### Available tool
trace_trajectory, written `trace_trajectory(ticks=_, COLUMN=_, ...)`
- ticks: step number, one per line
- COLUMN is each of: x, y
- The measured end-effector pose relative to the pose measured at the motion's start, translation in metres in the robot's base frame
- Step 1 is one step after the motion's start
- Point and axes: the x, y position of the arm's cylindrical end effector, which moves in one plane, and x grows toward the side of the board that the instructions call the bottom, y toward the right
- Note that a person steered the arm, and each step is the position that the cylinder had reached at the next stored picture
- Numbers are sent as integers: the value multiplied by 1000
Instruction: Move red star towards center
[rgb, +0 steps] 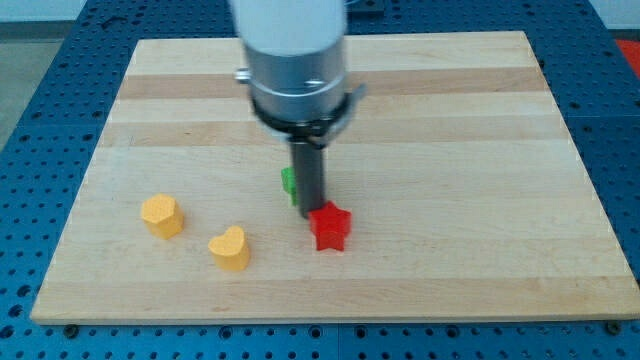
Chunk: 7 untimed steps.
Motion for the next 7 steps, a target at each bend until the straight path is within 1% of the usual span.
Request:
trace_trajectory(ticks=1, x=9, y=8)
trace_trajectory(ticks=3, x=22, y=-45)
trace_trajectory(ticks=4, x=32, y=-51)
trace_trajectory(ticks=5, x=49, y=-43)
trace_trajectory(ticks=7, x=51, y=18)
